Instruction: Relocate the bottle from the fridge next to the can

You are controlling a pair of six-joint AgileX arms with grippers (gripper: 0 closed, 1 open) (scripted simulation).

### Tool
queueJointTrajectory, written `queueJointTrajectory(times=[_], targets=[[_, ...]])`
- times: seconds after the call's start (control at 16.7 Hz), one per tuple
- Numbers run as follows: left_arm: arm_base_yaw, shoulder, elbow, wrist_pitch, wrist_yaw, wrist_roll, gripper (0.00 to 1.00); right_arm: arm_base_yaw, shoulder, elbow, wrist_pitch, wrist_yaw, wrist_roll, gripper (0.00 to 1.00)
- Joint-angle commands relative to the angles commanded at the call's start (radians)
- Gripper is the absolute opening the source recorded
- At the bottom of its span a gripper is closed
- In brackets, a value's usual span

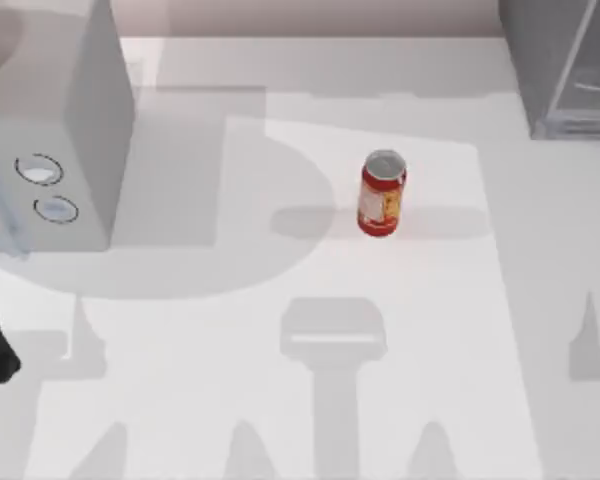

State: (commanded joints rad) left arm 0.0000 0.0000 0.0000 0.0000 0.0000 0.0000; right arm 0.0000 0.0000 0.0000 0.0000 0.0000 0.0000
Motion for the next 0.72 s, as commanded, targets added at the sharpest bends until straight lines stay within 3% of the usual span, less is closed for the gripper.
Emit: queueJointTrajectory(times=[0.36,0.72], targets=[[0.0,0.0,0.0,0.0,0.0,0.0,1.0,-0.023,0.105,0.075,0.085,-0.013,0.001,1.0],[0.0,0.0,0.0,0.0,0.0,0.0,1.0,-0.091,0.579,0.323,0.37,-0.075,0.008,1.0]])
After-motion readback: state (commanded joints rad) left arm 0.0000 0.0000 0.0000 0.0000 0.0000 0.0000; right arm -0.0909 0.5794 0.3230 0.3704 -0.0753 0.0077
